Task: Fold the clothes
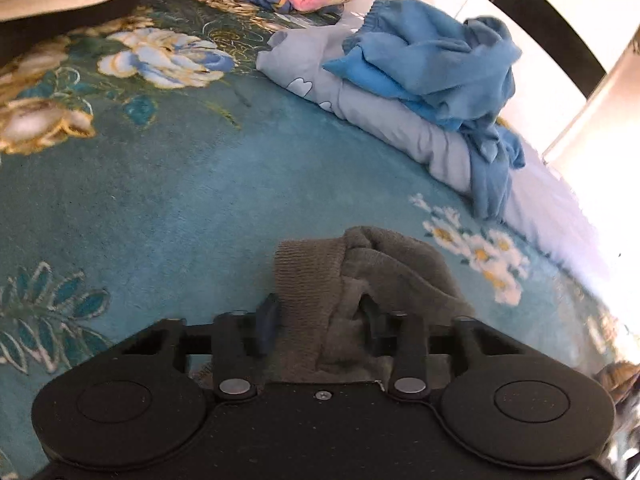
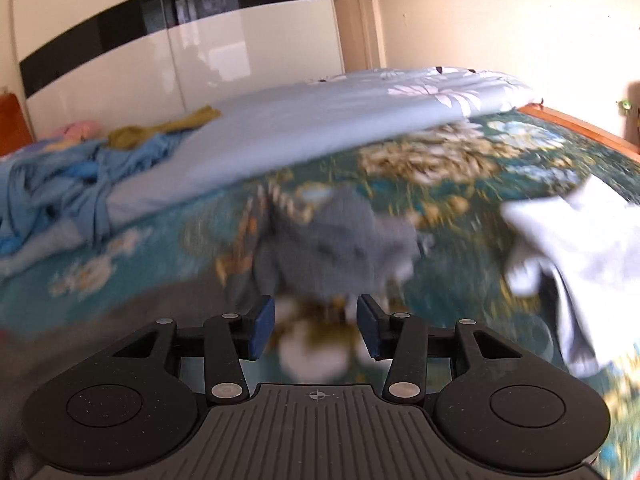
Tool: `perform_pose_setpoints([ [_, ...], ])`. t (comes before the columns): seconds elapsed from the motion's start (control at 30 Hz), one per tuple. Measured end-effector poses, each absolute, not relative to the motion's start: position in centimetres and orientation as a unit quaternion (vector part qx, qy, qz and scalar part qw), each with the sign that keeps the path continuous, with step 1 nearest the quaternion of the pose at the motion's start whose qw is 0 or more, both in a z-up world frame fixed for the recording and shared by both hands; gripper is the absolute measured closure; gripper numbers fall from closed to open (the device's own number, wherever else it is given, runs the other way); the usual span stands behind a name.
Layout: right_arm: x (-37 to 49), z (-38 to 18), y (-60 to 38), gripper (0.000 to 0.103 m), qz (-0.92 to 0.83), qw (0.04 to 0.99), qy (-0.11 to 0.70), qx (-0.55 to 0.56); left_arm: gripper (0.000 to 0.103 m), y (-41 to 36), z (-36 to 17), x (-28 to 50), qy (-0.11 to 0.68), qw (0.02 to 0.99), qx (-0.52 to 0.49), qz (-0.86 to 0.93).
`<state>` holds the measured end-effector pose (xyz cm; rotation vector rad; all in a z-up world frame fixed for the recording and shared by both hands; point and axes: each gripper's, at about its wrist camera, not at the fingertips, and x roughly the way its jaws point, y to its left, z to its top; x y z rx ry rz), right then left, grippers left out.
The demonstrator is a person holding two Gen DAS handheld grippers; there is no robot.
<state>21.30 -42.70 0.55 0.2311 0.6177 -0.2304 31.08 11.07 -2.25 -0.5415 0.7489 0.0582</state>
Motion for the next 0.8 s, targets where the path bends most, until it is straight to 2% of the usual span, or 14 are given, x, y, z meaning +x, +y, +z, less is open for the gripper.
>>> perform_pose_setpoints([
  [0.17, 18.6, -0.7, -41.9, 0.06, -0.116, 0.929, 0.316, 0.155, 0.092, 12.9, -0.3, 31.5, 0.315, 0.905, -0.281, 0.049],
  [0.3, 19.1, -0.4, -42.0, 0.06, -0.107, 0.932, 0.315, 0.142, 0.092, 16.3, 2.1, 31.9, 0.264, 0.918, -0.279, 0.099],
  [0.33, 19.5, -0.3, -42.2, 0.059, -0.104, 0.934, 0.313, 0.139, 0.092, 17.1, 2.6, 31.8, 0.256, 0.92, -0.274, 0.114],
  [0.37, 20.1, -0.3, -42.7, 0.053, -0.104, 0.934, 0.312, 0.142, 0.092, 18.0, 2.8, 31.8, 0.252, 0.92, -0.274, 0.127],
  [0.57, 25.2, -1.7, -46.1, 0.052, -0.083, 0.918, 0.317, 0.222, 0.088, 19.4, 1.1, 31.7, 0.279, 0.911, -0.267, 0.144],
  [0.8, 28.9, -3.8, -49.8, 0.053, -0.125, 0.894, 0.283, 0.323, 0.08, 19.0, -0.2, 31.7, 0.292, 0.902, -0.273, 0.163],
])
